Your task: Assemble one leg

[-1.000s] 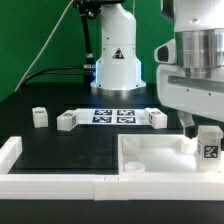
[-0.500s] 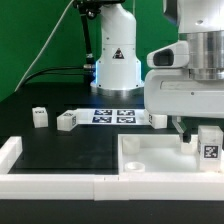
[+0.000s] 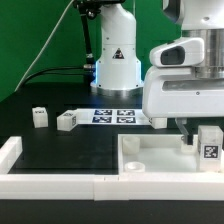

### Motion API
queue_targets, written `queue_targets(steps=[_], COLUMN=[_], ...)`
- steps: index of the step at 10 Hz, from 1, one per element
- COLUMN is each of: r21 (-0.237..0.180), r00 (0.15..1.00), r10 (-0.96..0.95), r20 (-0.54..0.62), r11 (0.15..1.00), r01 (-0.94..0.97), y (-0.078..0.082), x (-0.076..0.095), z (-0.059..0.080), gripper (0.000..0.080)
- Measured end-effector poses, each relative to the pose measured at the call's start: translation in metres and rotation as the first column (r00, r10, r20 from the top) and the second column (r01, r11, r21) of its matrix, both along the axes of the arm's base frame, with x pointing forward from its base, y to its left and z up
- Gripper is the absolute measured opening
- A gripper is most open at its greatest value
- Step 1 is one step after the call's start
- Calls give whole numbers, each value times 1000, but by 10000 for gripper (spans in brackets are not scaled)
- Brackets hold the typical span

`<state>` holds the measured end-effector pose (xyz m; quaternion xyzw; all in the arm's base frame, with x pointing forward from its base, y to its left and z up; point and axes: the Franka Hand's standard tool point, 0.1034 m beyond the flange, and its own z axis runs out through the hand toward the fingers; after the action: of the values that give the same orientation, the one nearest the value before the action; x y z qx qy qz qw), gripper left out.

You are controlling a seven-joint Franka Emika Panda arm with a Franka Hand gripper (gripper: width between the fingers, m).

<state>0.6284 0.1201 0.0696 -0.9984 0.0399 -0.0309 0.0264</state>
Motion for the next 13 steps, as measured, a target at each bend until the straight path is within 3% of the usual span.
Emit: queue_targets(steps=[1, 2, 5, 6, 9, 13], r21=[0, 0, 2, 17, 46, 43], r00=[1000, 1000, 1000, 988, 816, 420], r10=[0, 0, -25, -151, -577, -903], r20=[0, 0, 0, -6, -36, -86], r11=[1000, 1000, 1000, 988, 814, 418], r01=[0, 0, 25, 151, 578, 907], y=[0, 0, -1, -1, -2, -2], x=[0, 0, 0, 0, -1, -2], z=[0, 0, 0, 0, 0, 0], gripper=[386, 289, 289, 289, 290, 291])
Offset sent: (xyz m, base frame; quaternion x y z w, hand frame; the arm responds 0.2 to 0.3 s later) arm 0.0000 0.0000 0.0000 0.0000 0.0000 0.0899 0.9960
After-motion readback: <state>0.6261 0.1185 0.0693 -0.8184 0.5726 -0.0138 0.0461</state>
